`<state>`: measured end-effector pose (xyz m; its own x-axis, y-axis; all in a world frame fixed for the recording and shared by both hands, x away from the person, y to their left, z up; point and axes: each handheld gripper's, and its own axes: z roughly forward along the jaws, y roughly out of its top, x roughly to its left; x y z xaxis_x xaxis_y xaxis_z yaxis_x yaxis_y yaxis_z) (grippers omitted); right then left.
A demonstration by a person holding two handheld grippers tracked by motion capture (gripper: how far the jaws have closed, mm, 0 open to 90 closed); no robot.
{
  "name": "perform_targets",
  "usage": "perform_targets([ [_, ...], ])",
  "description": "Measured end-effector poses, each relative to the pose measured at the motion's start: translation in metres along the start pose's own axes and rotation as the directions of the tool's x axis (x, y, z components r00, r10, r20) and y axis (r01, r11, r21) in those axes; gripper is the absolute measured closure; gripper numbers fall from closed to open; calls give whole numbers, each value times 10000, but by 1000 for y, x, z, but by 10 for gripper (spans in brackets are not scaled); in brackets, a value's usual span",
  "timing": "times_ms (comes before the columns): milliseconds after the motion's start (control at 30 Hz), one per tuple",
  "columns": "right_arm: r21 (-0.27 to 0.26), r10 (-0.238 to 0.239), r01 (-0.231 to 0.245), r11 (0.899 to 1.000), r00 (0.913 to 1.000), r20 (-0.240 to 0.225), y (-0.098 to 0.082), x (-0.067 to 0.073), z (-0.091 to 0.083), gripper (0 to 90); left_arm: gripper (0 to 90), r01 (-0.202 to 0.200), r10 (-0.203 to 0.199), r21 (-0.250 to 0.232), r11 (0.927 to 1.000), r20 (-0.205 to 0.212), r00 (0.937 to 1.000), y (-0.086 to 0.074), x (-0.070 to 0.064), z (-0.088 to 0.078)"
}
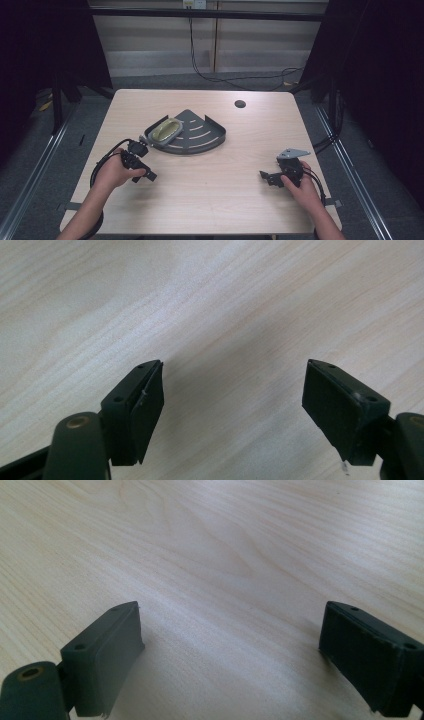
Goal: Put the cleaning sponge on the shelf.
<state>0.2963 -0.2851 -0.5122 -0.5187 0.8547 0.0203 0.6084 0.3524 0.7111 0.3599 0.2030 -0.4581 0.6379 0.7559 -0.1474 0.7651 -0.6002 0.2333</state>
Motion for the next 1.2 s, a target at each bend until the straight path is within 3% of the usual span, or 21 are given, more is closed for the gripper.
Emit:
perform_targets([
  [600, -21, -11, 11, 10000, 10000, -14, 0, 0, 0, 94, 221, -228, 224, -841, 9962, -61, 9997, -26, -1, 11],
  [700, -18, -14, 14, 10000, 10000, -9, 0, 0, 0, 94, 199, -644, 633, -904, 9938, -158, 9979, -28, -2, 11],
  [833, -19, -9, 9, 10000, 10000, -1, 0, 0, 0, 94, 152, -1076, 1027, -1240, 9864, -456, 9937, -33, -6, 14],
  [1000, -26, -16, 16, 10000, 10000, 14, 0, 0, 0, 94, 116, -1651, 1519, -1773, 9702, -853, 9847, -39, -7, 19],
  [1067, -24, -9, 9, 10000, 10000, 15, 0, 0, 0, 94, 62, -1718, 1564, -2062, 9633, -887, 9837, -41, -7, 22],
  [1200, -19, -1, 1, 10000, 10000, 18, 0, 0, 0, 94, 14, -1704, 1554, -2354, 9568, -810, 9845, -45, -8, 25],
])
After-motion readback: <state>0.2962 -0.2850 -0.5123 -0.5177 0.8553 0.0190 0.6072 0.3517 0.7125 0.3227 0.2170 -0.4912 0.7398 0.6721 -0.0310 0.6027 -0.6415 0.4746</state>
